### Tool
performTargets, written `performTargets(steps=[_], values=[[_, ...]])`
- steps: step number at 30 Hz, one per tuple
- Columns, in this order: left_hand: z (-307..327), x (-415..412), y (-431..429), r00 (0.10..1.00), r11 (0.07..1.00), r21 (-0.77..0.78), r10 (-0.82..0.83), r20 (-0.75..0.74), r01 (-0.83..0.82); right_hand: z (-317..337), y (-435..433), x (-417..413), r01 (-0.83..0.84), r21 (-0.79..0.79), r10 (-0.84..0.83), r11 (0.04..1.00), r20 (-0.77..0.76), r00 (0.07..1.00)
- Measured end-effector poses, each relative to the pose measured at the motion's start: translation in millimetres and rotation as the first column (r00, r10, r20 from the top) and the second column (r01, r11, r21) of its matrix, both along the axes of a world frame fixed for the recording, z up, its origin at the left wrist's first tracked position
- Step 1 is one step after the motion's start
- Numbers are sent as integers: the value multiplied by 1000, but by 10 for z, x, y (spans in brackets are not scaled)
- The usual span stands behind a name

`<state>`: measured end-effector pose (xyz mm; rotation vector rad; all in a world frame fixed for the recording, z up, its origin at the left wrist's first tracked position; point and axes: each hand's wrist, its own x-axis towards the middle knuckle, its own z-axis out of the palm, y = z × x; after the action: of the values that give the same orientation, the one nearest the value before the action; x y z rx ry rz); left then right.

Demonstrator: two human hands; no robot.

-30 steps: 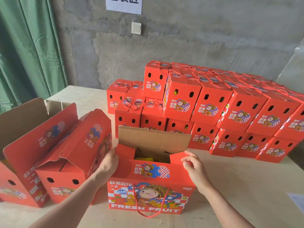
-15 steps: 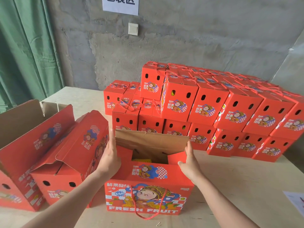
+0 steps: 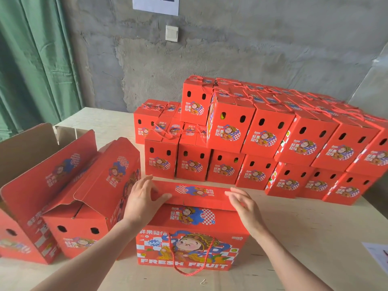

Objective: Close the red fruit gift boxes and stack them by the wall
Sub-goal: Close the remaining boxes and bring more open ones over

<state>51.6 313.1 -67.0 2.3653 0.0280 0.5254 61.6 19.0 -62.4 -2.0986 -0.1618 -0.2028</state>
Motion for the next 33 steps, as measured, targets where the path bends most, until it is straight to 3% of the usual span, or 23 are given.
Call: performTargets(steps=[2,5,9,12,15,23,30,33], values=[[-21,31,4,997,998,53,-32,-64,35,-23,-62,9,-65,-208,72,976,29,997],[38,93,12,975,970,214,-70,-212,116,18,-121,96,-239,-476,217,846,-103,971],[217,281,22,899,835,447,-122,-420,322,171,-199,254,-362,-643,259,675,-252,932],[306,362,21,837,726,506,-175,-518,465,180,-209,301,-376,-690,275,618,-259,926],[299,392,21,823,667,553,-165,-544,499,148,-189,285,-358,-688,281,631,-227,933],[224,407,-3,866,639,629,-125,-484,443,158,-168,285,-336,-723,276,604,-206,939],[235,405,14,878,604,662,-142,-458,443,247,16,283,-310,-843,231,439,-228,946],[231,404,7,876,602,662,-144,-460,447,257,190,272,-311,-815,239,489,-219,946]])
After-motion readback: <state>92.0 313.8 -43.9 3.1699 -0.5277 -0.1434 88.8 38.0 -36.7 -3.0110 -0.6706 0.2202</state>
